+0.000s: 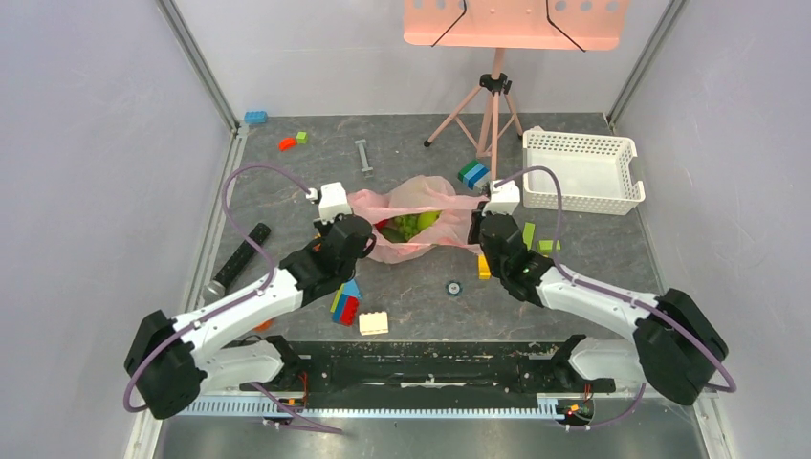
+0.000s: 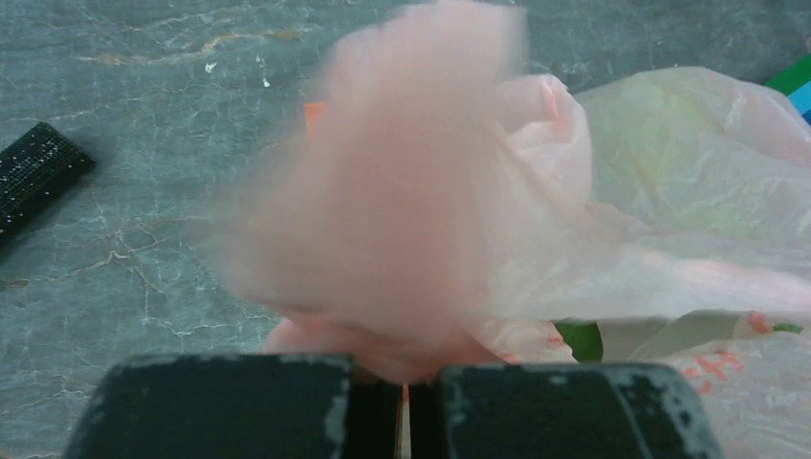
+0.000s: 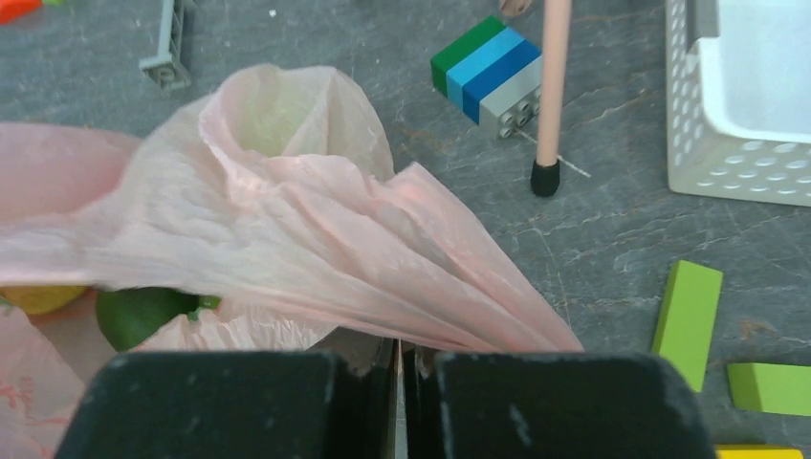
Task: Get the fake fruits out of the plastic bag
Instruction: Adjust the plastic bag at the center of the board.
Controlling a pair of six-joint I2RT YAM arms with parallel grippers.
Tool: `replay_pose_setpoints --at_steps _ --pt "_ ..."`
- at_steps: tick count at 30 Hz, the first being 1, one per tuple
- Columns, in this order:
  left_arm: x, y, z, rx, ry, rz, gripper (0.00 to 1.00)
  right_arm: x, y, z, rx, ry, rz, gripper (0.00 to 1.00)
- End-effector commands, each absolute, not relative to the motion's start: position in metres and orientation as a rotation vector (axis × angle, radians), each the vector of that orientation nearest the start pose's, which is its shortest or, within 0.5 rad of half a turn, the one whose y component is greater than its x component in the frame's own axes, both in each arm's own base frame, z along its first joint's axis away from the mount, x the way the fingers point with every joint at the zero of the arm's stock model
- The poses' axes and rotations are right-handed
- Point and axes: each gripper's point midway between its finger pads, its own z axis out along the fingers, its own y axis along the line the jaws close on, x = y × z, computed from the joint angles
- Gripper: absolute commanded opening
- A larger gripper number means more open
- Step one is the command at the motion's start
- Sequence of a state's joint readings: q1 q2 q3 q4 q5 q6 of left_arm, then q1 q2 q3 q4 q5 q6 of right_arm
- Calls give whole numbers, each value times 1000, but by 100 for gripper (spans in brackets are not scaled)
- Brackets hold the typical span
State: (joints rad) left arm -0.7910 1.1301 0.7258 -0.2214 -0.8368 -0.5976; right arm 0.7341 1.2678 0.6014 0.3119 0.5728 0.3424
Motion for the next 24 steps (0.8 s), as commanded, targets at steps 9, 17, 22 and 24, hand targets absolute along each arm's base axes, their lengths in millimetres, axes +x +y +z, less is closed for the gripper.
replay_pose_setpoints --at_steps 9,17,22,24 --pt "286 -145 172 -249 1950 -138 2 313 208 180 -142 1760 396 2" --pt "277 -180 205 -130 1940 -383 2 288 297 209 -507 1673 688 17" --pt "272 -195 221 -77 1947 -469 2 283 324 222 -554 1648 729 22" --pt "272 -201 223 -62 1949 -494 2 287 327 221 -532 1663 718 22"
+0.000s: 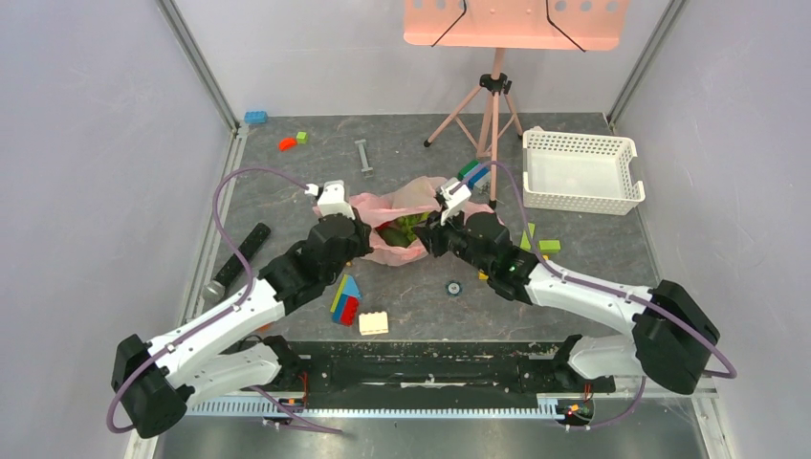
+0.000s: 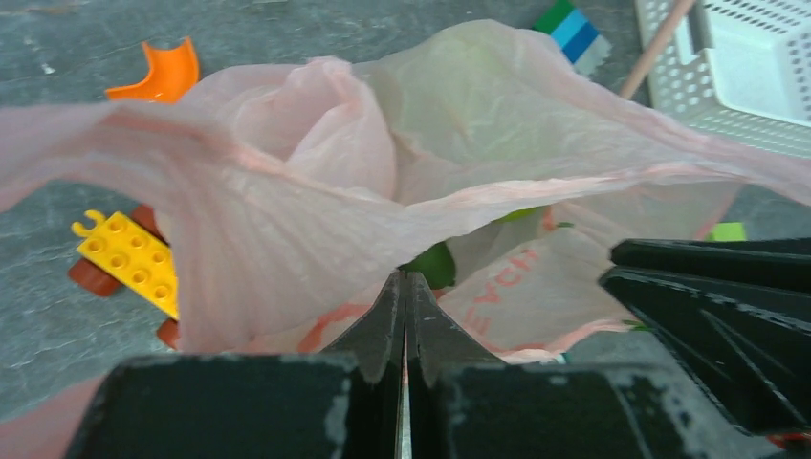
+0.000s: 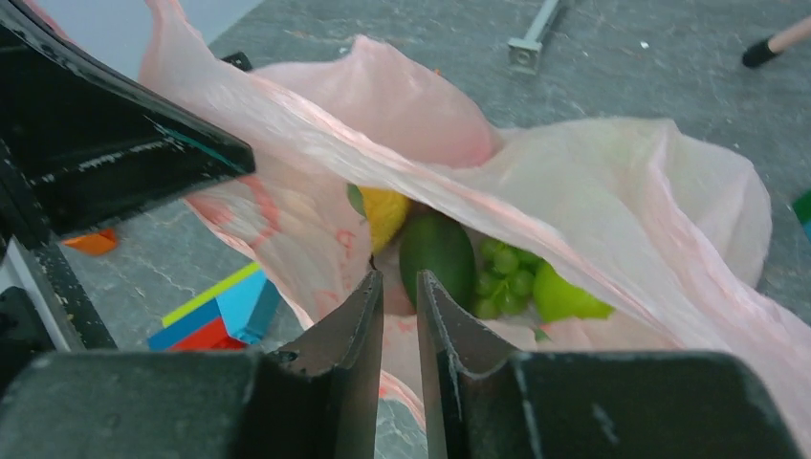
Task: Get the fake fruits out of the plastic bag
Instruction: Adjust the plastic bag at the center of the board.
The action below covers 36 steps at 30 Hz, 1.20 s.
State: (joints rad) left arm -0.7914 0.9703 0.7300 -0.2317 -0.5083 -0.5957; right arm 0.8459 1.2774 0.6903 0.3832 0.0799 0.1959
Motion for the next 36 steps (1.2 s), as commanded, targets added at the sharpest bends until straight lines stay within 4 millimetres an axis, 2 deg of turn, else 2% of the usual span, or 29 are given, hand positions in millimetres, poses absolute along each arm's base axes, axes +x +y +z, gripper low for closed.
replay_pose_setpoints --at_steps 1,8,13,20,28,36 --pt "273 -205 222 -53 1955 -502 2 291 326 219 -515 1677 705 22" --pt "271 -243 218 49 1994 -589 2 312 327 203 -430 1771 621 15" --pt "267 -264 203 101 2032 -571 2 319 327 188 -360 1824 606 13" --pt "291 -262 169 43 2069 -406 2 323 326 165 -265 1873 616 12" --pt "314 -262 154 -6 2040 -285 2 323 327 120 -243 1944 591 10" --pt "333 -254 144 -29 2029 -198 2 297 309 85 -274 2003 544 9"
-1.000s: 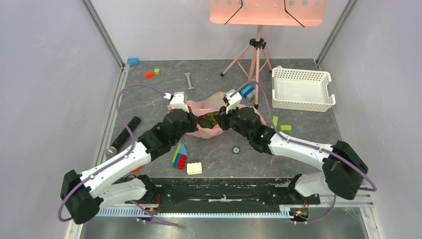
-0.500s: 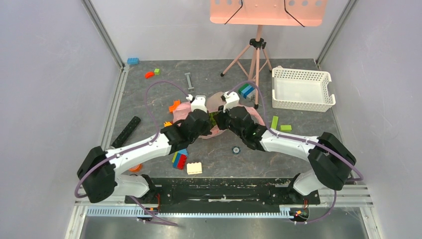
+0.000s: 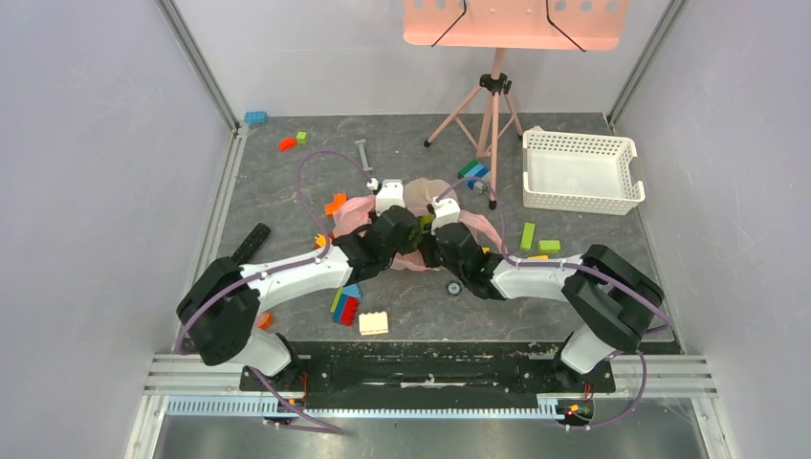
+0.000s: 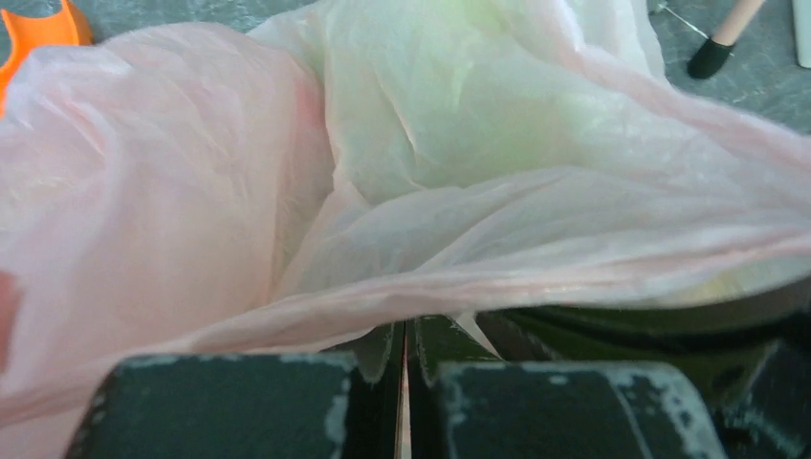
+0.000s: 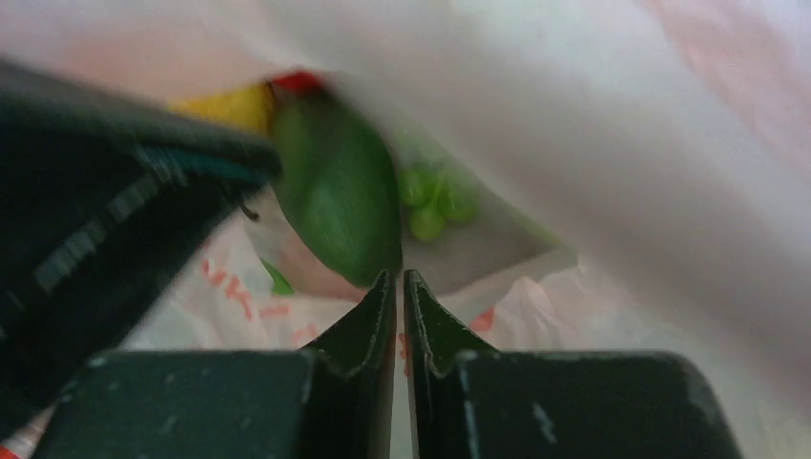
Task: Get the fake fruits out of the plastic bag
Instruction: Adjust the plastic bag at the center of the board.
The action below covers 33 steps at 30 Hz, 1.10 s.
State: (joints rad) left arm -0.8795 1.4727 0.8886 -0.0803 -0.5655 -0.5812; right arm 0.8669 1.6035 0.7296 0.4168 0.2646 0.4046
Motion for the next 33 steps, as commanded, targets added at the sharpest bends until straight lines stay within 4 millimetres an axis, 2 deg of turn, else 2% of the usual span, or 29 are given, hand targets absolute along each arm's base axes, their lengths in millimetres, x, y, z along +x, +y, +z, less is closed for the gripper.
replay_pose_setpoints --at_steps 1,10,20,25,33 --pt "336 -252 145 -35 2025 -193 2 293 306 80 -277 2012 541 8" --pt "360 -217 158 -124 1983 -121 2 255 281 46 -261 2068 529 8" --pt "372 -187 177 -196 1934 -81 2 238 267 33 -247 2090 526 8" --pt "363 -199 179 -148 1941 -189 2 239 270 44 -256 2065 540 8" --pt "323 -224 175 -33 1965 -376 2 248 294 99 -316 1942 622 11"
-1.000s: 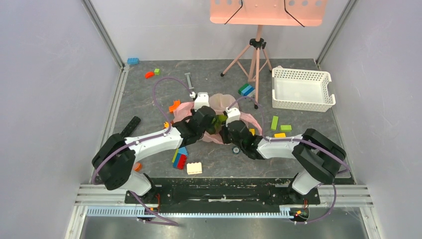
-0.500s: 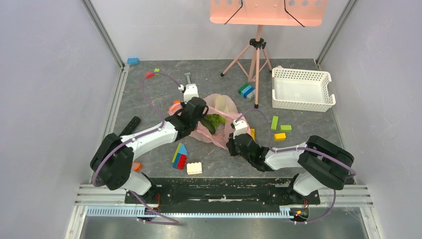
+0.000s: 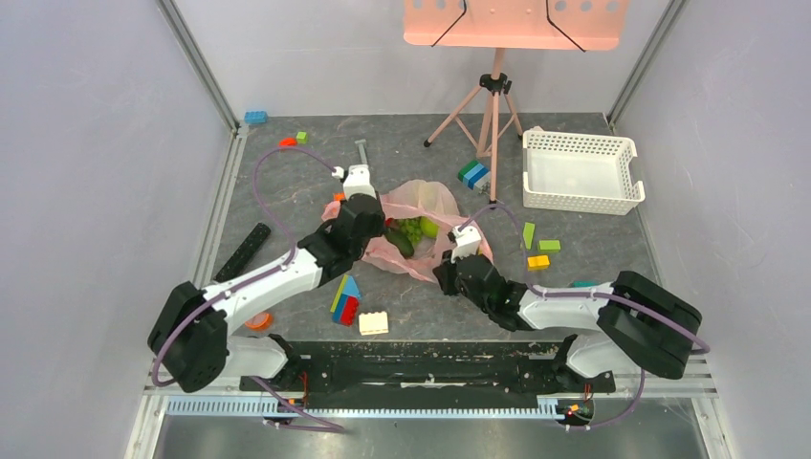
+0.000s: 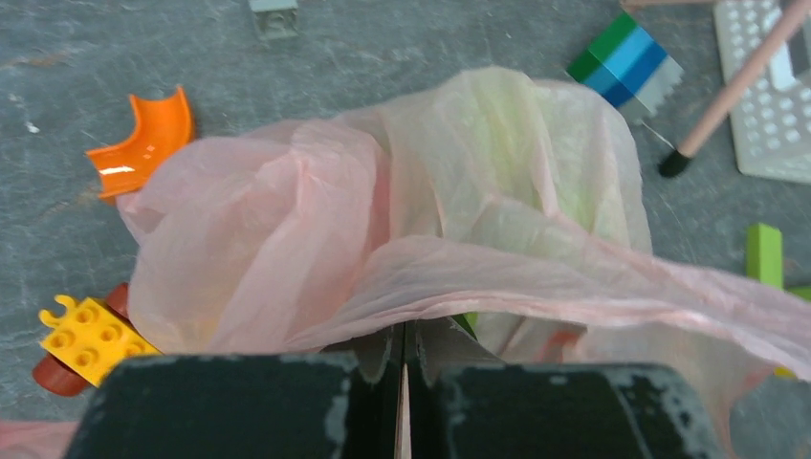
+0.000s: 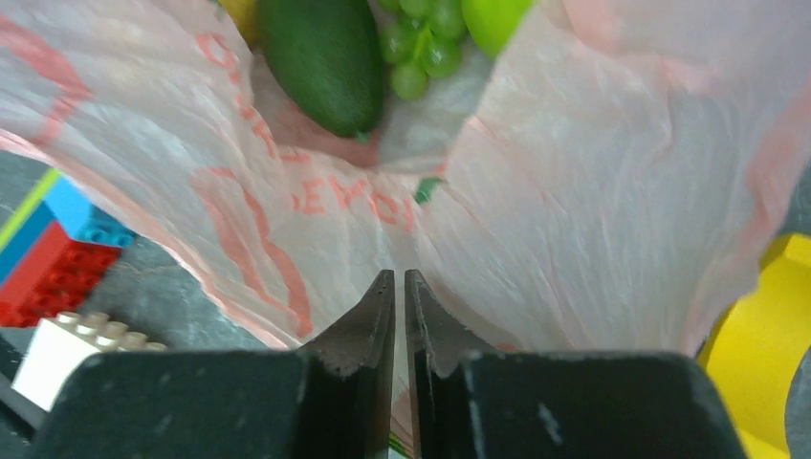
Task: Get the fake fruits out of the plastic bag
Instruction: Adjust the plastic bag at the center of the board.
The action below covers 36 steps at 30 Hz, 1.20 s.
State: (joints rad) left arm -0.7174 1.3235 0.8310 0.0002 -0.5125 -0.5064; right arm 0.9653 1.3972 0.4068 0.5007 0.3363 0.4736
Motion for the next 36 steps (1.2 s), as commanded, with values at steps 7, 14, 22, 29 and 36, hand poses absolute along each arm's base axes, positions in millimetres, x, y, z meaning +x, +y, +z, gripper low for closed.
replay_pose_setpoints --at_steps 7,14,22,29,36 --pt "285 -238 164 24 1978 -416 2 260 316 123 -340 1902 652 11" --pt "263 -247 147 61 1981 -390 2 277 334 125 -351 1909 608 11" --pt "259 -228 111 36 2010 -243 2 307 342 137 -333 1901 554 11" --pt "255 -218 99 1 2031 -203 2 335 331 146 -282 1897 522 14" --pt "257 -220 136 65 1983 -230 14 334 326 145 -415 1868 488 28"
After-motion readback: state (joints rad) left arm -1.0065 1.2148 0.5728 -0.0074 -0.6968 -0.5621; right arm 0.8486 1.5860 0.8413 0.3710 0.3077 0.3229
